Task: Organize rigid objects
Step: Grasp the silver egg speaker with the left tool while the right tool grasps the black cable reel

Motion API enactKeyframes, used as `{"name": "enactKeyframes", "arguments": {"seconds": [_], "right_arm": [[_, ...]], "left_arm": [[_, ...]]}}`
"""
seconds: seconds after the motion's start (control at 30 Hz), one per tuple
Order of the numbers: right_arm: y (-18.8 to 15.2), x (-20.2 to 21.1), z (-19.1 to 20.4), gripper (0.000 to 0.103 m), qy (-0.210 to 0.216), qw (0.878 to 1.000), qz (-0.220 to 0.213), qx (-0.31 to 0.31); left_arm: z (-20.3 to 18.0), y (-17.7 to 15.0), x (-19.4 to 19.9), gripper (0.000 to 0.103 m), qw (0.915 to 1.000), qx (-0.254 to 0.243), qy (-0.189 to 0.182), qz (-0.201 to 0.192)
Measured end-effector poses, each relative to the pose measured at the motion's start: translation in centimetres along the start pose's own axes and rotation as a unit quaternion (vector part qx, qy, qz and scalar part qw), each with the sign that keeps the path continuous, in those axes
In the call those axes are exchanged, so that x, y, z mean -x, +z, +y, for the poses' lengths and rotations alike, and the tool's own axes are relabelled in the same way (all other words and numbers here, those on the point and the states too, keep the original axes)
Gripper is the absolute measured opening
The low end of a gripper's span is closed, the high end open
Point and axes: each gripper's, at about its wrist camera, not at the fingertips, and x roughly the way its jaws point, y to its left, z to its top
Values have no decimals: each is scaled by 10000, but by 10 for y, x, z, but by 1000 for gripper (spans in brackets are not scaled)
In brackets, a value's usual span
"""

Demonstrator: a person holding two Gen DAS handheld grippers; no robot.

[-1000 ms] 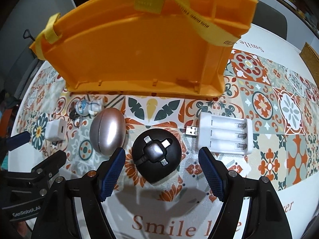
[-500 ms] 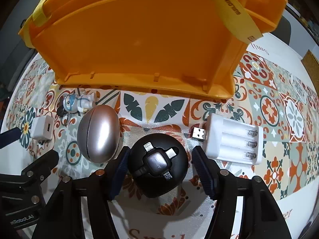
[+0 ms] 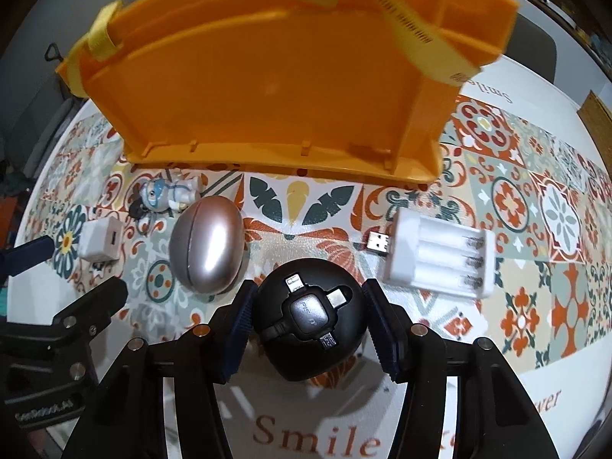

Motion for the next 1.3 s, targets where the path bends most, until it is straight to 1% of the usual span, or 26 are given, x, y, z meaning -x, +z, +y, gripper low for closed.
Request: {"name": "enactKeyframes", "arguments": {"seconds": [0.17, 0.4, 0.6, 0.77, 0.83, 1.0, 1.13, 1.23, 1.3], "right_arm": [[-3, 23, -14, 56, 39, 9998, -100, -168], [-7, 45, -29, 56, 28, 9993, -198, -302], [-6, 47, -42, 56, -29, 9989, -194, -426], [-8, 47, -56, 56, -90, 9983, -195, -547], [-8, 46, -61, 56, -109, 9980, -189, -596], [-7, 42, -67, 56, -128, 9975, -144, -675], [-5, 38, -68, 56, -109, 9979, -102, -634], [-5, 36, -67, 56, -80, 9980, -83, -619], [-4, 35, -66, 56, -73, 9981, -65, -616]], "left_arm": [[-6, 3, 7, 99, 9999, -9, -158, -56], [-22, 10, 15, 99, 9990, -106, -386, -186], [-40, 20, 12, 98, 9977, -244, -534, -347], [-49, 27, 2, 98, 9969, -348, -605, -359], [-52, 29, -3, 97, 9971, -363, -573, -345], [-56, 34, -19, 94, 9974, -372, -576, -202], [-58, 38, -29, 87, 9975, -333, -618, -102], [-57, 41, -37, 86, 9974, -283, -669, -37], [-58, 42, -42, 81, 9976, -286, -627, -23]]}}
